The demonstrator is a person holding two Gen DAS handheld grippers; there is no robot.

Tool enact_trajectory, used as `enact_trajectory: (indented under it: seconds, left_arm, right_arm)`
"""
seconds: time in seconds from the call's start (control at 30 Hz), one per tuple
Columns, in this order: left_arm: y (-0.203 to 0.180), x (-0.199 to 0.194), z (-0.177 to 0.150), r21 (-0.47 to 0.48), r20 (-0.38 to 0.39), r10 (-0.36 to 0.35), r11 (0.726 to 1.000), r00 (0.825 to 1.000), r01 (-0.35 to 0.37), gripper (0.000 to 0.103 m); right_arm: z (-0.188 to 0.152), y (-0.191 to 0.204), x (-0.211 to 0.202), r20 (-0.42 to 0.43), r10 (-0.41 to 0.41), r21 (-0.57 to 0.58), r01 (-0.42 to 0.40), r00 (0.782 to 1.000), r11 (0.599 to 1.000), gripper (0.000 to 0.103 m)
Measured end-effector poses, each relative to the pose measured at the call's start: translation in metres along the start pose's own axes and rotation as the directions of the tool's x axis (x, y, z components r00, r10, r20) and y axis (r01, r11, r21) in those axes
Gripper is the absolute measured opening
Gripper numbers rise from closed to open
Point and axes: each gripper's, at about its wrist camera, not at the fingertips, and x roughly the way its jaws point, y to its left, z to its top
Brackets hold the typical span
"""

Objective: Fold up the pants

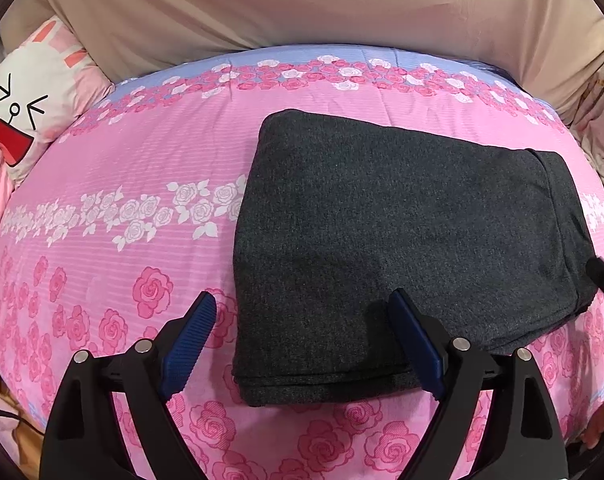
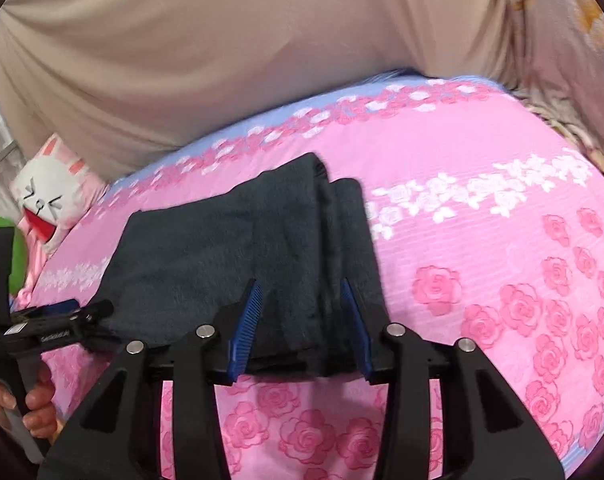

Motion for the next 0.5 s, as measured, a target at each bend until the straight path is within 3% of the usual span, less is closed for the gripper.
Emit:
enact_trajectory:
  seconds: [0.1,0.13,0.17,0.27,0.33,0.37,0.43,0.5]
  left_arm:
    - [0.0,0.002,0.0,-0.007,-0.005,0.001,1.0,1.0,-0.001,0.086]
    - [0.0,0.003,0.0,-0.01,-0.006,0.002,1.0,1.0,-0.002,0.086]
    - [0.001,0.004,0.001,-0.016,-0.009,0.001,1.0,1.0,-0.002,0.086]
    - [0.004,0.001,0.003,-0.042,-0.014,-0.037,0.998,0.999,0.037,0.086]
    - [0.009,-0.004,0.003,-0.072,-0.003,-0.088,0.994,0.996,0.088,0.086]
    - [0.011,-0.005,0.004,-0.081,0.003,-0.097,0.992,0.995,0.097,0.086]
    - [0.012,0.0,0.003,-0.085,-0.004,-0.1,0.991,0.995,0.099,0.086]
    - [0.015,0.015,0.001,-0.099,-0.059,-0.12,0.988,0.991,0.114,0.087]
  right_arm:
    - [-0.006,0.003,0.008,-0.011,-0.015,-0.027,0.015,1.0,1.0,0.042]
    - [-0.006,0.004,0.007,-0.005,-0.023,-0.029,0.023,1.0,0.999,0.038]
    - [-0.004,0.006,0.006,-0.001,-0.033,-0.042,0.033,0.999,0.999,0.026]
    - [0.003,0.01,-0.017,0.058,-0.022,-0.077,0.026,0.998,0.997,0.014]
    - [0.009,0.006,-0.032,0.092,0.0,-0.075,0.007,0.996,0.997,0.014]
    - [0.009,0.003,-0.027,0.083,-0.017,-0.076,0.024,0.996,0.997,0.014]
    - [0.0,-0.008,0.005,-0.025,-0.044,-0.06,0.042,0.999,0.997,0.018]
    - [-0.002,-0.012,0.002,-0.004,-0.024,-0.031,0.024,1.0,0.999,0.022]
